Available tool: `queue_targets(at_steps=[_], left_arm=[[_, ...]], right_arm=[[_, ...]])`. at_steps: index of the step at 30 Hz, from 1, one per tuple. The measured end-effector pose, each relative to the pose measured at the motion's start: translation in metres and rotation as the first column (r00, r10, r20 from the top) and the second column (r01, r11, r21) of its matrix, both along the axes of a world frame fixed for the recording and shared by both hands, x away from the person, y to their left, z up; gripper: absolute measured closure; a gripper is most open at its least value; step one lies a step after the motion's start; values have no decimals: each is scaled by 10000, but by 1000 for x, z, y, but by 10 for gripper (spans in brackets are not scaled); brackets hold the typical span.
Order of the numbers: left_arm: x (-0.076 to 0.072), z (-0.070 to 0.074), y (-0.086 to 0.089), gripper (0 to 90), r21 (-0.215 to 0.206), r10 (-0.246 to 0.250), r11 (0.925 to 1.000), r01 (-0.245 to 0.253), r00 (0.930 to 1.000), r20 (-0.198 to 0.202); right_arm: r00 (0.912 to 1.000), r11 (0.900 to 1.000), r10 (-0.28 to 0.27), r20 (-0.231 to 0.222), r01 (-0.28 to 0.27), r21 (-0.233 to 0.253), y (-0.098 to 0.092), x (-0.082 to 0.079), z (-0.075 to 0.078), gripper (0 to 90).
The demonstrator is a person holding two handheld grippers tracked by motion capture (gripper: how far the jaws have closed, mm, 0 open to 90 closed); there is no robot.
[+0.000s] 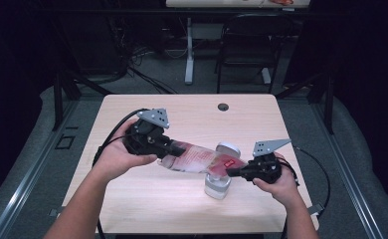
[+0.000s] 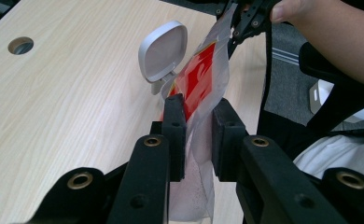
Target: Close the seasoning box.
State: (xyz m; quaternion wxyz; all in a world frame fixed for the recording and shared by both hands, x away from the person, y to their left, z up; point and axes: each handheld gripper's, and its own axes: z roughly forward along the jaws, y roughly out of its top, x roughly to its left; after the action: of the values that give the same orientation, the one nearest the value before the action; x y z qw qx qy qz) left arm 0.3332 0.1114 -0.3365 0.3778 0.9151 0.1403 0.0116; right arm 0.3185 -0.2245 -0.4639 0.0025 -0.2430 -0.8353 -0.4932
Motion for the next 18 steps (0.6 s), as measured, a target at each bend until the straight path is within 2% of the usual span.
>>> queue_targets(at_steps=[5, 12, 18], left_arm=[[1, -3, 3, 783, -72, 79, 9999, -79, 9999, -93], [1, -9, 12, 773, -115, 248, 9996, -250, 9995, -200], [1, -14, 19, 765, -174, 358, 9992, -362, 9991, -222]], right_arm=[[10000, 10000, 24, 21, -24, -54, 1, -1, 1, 891], [10000, 9998, 21, 91, -23, 182, 2, -2, 3, 891], [9997, 9999, -83, 228, 81, 116, 7, -2, 4, 888]])
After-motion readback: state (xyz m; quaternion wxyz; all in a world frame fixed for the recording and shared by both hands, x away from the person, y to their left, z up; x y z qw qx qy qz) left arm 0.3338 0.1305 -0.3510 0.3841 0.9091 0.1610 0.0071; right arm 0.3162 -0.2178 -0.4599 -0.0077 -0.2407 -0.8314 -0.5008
